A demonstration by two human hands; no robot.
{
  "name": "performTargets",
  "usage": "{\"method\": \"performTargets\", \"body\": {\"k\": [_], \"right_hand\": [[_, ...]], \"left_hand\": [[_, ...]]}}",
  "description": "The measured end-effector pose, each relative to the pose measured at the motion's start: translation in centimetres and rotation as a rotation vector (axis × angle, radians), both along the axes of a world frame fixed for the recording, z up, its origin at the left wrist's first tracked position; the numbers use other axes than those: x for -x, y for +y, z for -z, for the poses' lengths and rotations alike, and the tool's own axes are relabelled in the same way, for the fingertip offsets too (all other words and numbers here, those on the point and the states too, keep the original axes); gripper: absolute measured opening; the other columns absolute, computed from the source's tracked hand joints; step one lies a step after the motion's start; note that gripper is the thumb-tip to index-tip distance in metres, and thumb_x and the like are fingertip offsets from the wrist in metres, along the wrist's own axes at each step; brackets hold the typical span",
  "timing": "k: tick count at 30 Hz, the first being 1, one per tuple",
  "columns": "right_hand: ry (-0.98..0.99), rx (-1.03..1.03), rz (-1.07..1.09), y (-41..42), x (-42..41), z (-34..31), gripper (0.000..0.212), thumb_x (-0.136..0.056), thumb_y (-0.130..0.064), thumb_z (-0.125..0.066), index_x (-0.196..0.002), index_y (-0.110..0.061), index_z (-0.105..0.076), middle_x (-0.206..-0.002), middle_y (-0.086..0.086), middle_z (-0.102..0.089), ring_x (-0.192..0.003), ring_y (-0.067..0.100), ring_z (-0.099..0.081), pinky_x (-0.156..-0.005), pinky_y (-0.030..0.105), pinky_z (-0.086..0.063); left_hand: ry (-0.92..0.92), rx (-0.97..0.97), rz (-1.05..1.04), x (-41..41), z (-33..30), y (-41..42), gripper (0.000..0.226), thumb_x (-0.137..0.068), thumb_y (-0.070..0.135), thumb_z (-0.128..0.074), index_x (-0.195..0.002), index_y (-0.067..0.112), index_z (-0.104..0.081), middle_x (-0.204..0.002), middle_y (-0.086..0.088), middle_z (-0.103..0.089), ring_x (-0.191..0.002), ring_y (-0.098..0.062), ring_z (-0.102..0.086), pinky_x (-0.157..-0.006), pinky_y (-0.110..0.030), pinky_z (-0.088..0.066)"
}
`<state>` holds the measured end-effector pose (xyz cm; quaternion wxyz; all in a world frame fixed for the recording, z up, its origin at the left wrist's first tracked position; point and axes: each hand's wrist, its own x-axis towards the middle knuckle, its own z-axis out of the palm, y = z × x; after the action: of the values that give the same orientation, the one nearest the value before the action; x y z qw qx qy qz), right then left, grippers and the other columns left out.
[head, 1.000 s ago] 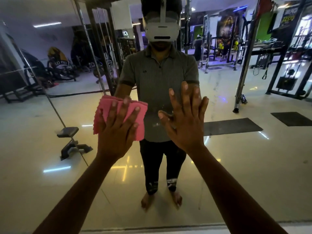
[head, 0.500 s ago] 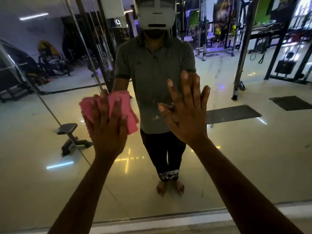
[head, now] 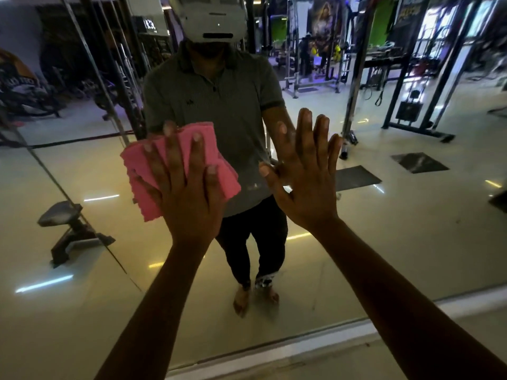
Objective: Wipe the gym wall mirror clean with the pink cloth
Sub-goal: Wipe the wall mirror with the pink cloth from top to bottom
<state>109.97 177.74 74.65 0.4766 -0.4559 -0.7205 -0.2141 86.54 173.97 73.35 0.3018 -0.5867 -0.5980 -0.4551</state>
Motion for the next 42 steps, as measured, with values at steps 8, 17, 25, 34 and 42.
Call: {"method": "performTargets", "body": {"k": [8, 17, 25, 34, 42], "right_hand": [[0.055, 0.052, -0.053, 0.0, -5.2, -0.2, 0.076, -0.112, -0.045, -0.058, -0.174, -0.012, -0.025, -0.183, 0.018, -0.003, -0.17, 0.04, 0.004, -0.132, 0.07, -0.005], [0.121, 0.03, -0.056, 2.0, -13.0, 0.0, 0.078, -0.111, -0.045, -0.061, -0.173, -0.013, -0.028, -0.183, 0.016, -0.004, -0.17, 0.04, 0.004, -0.132, 0.071, -0.006], [0.04, -0.011, -0.059, 4.6, -15.7, 0.0, 0.085, -0.108, -0.063, -0.056, -0.174, -0.018, -0.025, -0.182, 0.021, -0.006, -0.168, 0.048, 0.0, -0.13, 0.074, -0.006], [0.11, -0.027, -0.065, 5.3, -18.6, -1.2, 0.075, -0.113, -0.052, -0.051, -0.175, -0.02, -0.022, -0.183, 0.016, 0.002, -0.169, 0.044, 0.005, -0.131, 0.073, -0.002], [0.101, -0.021, -0.025, 6.4, -18.8, -1.0, 0.081, -0.111, -0.054, -0.054, -0.175, -0.017, -0.02, -0.183, 0.021, -0.005, -0.168, 0.048, 0.001, -0.13, 0.074, -0.002]], "left_hand": [[0.352, 0.14, 0.1, -0.5, 4.2, -1.4, 0.065, -0.116, 0.049, -0.039, -0.173, 0.022, -0.024, -0.181, -0.016, -0.01, -0.165, -0.049, -0.008, -0.121, -0.084, -0.012], [0.283, 0.076, 0.112, -12.0, 0.7, 2.5, 0.066, -0.117, 0.052, -0.031, -0.174, 0.032, -0.005, -0.182, -0.008, -0.003, -0.167, -0.043, -0.003, -0.125, -0.081, -0.009], [0.011, -0.005, -0.145, -13.6, -3.9, 3.9, 0.068, -0.117, 0.042, -0.046, -0.171, 0.01, -0.023, -0.179, -0.023, -0.008, -0.167, -0.046, -0.003, -0.13, -0.07, -0.009], [0.368, 0.11, -0.032, -12.8, 1.0, 1.4, 0.069, -0.114, 0.042, -0.047, -0.173, 0.021, -0.02, -0.181, -0.017, -0.008, -0.166, -0.047, -0.006, -0.124, -0.082, -0.01], [0.507, 0.181, 0.144, -19.0, 2.2, 3.7, 0.068, -0.116, 0.048, -0.034, -0.174, 0.034, -0.002, -0.183, -0.008, -0.002, -0.167, -0.042, 0.0, -0.124, -0.082, -0.007]]}}
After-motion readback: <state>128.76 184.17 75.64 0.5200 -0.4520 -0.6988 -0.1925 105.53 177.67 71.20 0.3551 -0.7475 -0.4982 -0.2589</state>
